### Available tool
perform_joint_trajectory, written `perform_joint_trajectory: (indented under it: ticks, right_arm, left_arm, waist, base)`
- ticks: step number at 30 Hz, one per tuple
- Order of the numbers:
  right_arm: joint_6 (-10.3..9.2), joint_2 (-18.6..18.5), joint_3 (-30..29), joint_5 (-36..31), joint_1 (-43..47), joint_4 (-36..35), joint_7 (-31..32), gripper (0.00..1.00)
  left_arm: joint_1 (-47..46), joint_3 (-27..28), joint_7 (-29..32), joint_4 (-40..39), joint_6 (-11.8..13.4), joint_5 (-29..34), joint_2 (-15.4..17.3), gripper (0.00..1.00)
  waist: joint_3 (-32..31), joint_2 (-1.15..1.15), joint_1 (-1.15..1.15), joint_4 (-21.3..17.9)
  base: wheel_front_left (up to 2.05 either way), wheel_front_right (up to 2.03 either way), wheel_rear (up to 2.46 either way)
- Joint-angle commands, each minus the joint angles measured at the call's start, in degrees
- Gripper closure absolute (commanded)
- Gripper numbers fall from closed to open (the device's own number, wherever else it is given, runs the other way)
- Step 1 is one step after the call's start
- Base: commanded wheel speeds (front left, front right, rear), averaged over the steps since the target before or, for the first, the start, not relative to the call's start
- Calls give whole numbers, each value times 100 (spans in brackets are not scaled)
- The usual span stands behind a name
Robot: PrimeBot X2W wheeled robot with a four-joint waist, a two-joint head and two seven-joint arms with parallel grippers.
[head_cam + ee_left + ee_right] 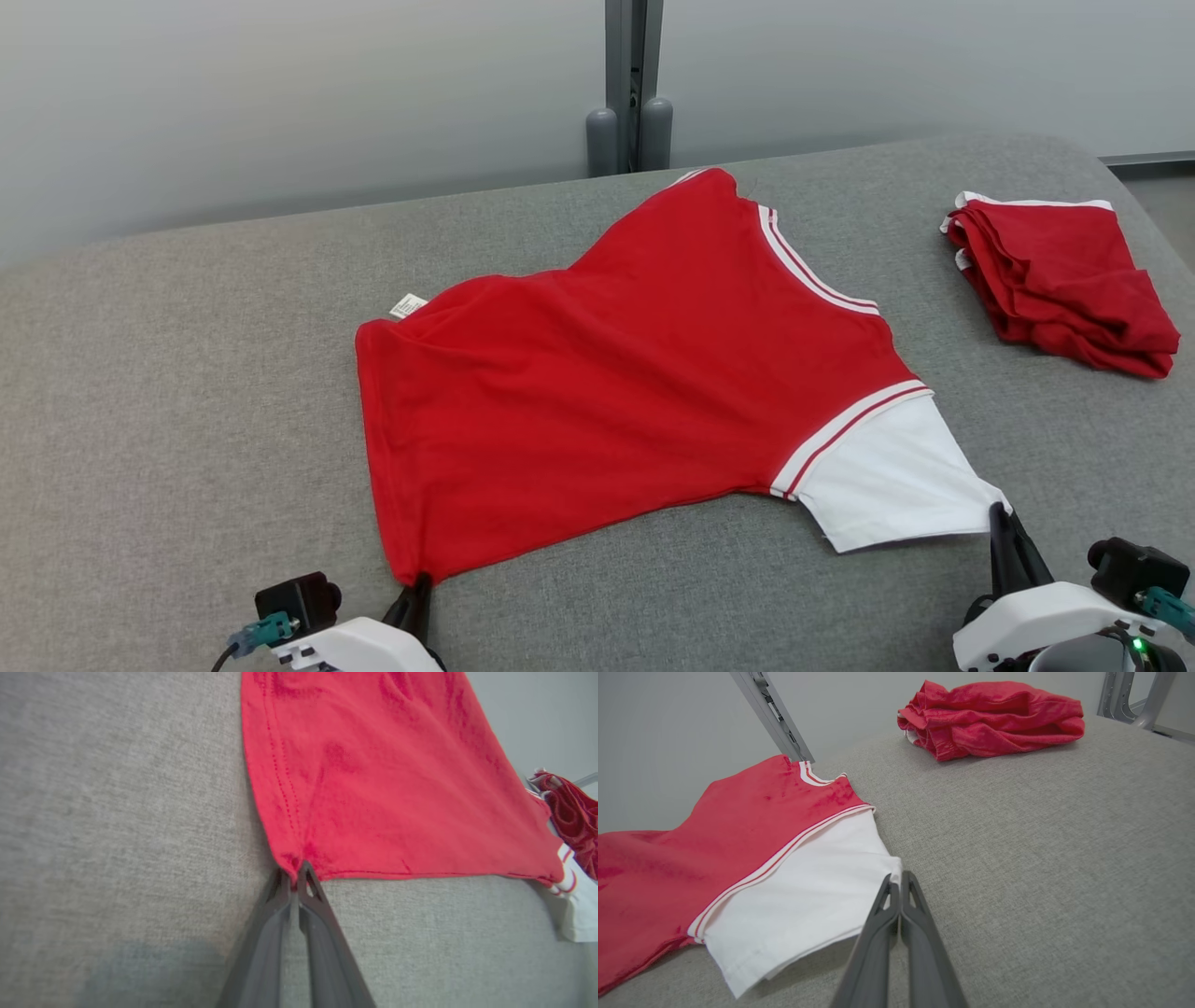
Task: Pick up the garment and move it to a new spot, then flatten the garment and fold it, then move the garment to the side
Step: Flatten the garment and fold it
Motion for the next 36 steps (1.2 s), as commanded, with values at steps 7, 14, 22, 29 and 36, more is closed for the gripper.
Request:
perform_joint_trajectory:
  ticks: [7,14,22,29,36]
  right_arm:
    - [1,-44,53,187,23,-265,-29,100]
    - [1,-43,201,923,-72,-1044,-30,100]
    - [2,-272,344,1882,-94,-2689,82,100]
    - [2,-480,136,2771,25,-4618,464,100]
    - [3,-527,-262,3030,-3,-5973,969,100]
  left_arm:
    - [-119,-93,-451,-158,-297,-300,18,100]
    - [-238,4,-928,-796,-600,-568,13,100]
    - [-400,204,-1013,-2079,-709,-728,126,100]
    - [-607,293,-554,-3734,-510,-812,403,100]
    - [-903,292,73,-5092,-254,-923,639,100]
  waist:
    - [-121,0,0,19]
    - [-328,0,0,71]
    - [-515,0,0,55]
    - [-601,0,0,-37]
    - [-593,0,0,-135]
  base:
    - [0,0,0]
    - [0,0,0]
    - [0,0,0]
    - [0,0,0]
    - [0,0,0]
